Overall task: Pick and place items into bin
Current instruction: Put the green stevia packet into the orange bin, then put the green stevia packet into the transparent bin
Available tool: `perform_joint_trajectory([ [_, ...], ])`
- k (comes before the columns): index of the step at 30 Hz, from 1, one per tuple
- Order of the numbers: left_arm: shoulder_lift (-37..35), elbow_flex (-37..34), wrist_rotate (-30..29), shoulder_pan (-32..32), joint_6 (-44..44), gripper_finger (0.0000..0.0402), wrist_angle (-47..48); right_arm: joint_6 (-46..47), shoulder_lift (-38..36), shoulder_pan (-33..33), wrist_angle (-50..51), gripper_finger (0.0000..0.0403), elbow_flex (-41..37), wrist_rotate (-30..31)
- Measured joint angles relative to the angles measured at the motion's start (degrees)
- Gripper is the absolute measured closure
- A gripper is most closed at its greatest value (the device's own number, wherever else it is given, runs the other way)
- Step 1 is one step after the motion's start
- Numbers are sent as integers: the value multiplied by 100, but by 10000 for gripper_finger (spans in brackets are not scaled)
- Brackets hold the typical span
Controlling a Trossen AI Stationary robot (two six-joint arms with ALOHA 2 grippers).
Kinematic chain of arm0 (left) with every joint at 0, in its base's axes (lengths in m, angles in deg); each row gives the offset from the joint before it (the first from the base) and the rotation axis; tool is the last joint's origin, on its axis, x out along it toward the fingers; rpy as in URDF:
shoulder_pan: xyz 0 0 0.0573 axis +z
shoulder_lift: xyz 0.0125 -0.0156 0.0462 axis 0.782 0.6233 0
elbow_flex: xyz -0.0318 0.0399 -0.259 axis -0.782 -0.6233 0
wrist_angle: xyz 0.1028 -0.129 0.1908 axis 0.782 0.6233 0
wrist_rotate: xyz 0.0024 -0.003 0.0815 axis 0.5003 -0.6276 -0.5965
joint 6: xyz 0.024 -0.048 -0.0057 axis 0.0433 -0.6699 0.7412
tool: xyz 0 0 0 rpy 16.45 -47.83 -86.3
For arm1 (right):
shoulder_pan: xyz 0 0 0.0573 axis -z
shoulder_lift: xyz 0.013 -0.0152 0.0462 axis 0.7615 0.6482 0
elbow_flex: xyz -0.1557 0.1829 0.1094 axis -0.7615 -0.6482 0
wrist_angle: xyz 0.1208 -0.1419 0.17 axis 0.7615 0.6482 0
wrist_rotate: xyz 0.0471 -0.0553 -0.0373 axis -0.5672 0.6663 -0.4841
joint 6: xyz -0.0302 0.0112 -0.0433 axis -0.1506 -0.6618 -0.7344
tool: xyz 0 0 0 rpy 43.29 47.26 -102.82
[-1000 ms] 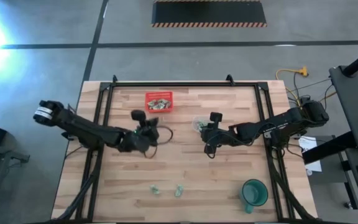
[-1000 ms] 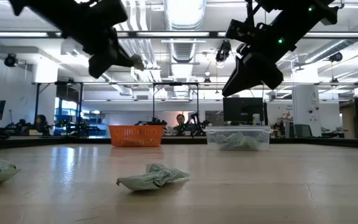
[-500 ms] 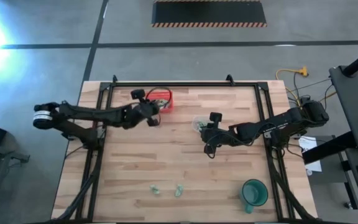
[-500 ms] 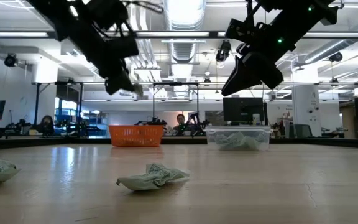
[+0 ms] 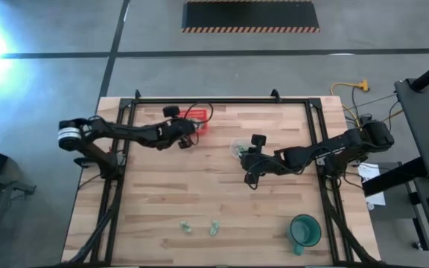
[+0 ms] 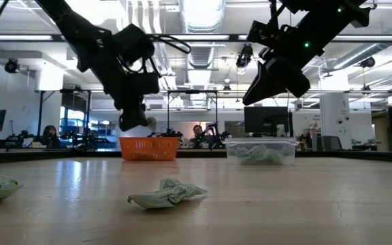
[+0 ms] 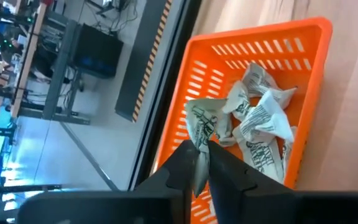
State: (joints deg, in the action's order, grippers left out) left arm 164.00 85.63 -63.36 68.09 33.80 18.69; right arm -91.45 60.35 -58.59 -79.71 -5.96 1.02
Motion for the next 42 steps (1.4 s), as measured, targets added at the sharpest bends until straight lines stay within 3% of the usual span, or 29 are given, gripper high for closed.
perform_joint_trajectory([
  [12,-2,92,-37,9,-15,292,-87,39,0,2,-2,335,-47,-76],
  [15,-148,88,-47,-89,-147,286,-2,-11,0,7,-69,335,-52,-754],
  [21,-725,60,-46,-512,-639,285,510,-478,41,0,-1081,335,-97,-2869],
  [29,-1671,-224,114,-1472,-1844,285,1666,-841,441,-28,-2591,335,-113,-4719],
  [32,-1922,-396,267,-1902,-2206,285,1732,-855,786,-84,-2939,335,-45,-5049],
  [37,-2314,-735,395,-2586,-2746,285,1896,-721,1440,-166,-3108,333,288,-5076],
  [42,-2583,-915,388,-3109,-3128,285,1929,-300,2048,-170,-3108,310,720,-5564],
])
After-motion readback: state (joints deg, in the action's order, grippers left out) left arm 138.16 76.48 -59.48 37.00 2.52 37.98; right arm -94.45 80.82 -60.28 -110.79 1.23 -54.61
